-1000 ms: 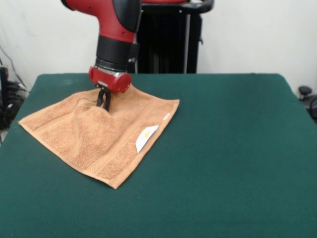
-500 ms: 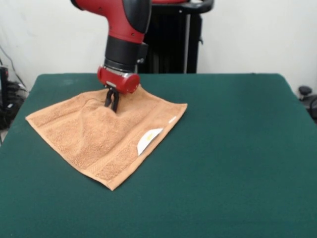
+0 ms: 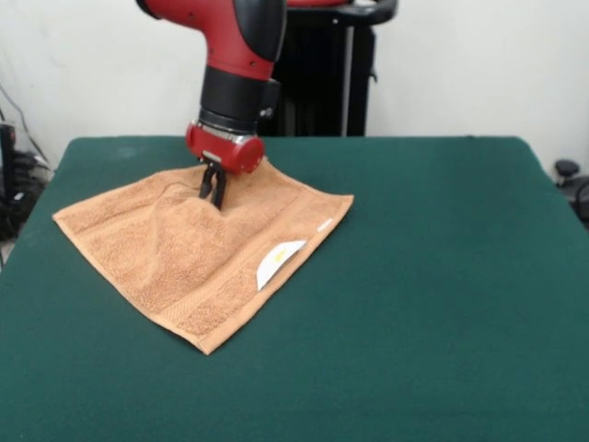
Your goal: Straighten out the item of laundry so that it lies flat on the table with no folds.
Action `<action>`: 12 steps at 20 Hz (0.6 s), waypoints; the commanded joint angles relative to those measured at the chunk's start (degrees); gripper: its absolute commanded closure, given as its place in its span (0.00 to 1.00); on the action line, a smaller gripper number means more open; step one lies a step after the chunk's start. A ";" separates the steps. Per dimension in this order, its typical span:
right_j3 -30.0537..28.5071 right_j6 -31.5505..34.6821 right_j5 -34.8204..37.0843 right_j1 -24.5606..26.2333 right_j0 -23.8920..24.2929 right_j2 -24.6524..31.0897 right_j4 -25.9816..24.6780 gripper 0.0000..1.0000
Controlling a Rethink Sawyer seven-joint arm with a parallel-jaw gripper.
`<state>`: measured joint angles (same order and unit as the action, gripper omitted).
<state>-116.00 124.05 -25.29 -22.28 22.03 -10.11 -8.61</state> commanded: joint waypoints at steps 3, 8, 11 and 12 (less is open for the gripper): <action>-6.59 9.01 6.83 8.37 -0.35 10.24 -2.78 1.00; -6.32 7.95 5.77 7.94 0.90 9.30 -4.91 1.00; -6.72 7.47 5.62 7.44 1.75 8.72 -6.29 1.00; -6.86 7.47 5.29 7.00 1.61 8.21 -6.42 1.00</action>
<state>-116.23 124.05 -26.46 -22.37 24.13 -9.21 -11.69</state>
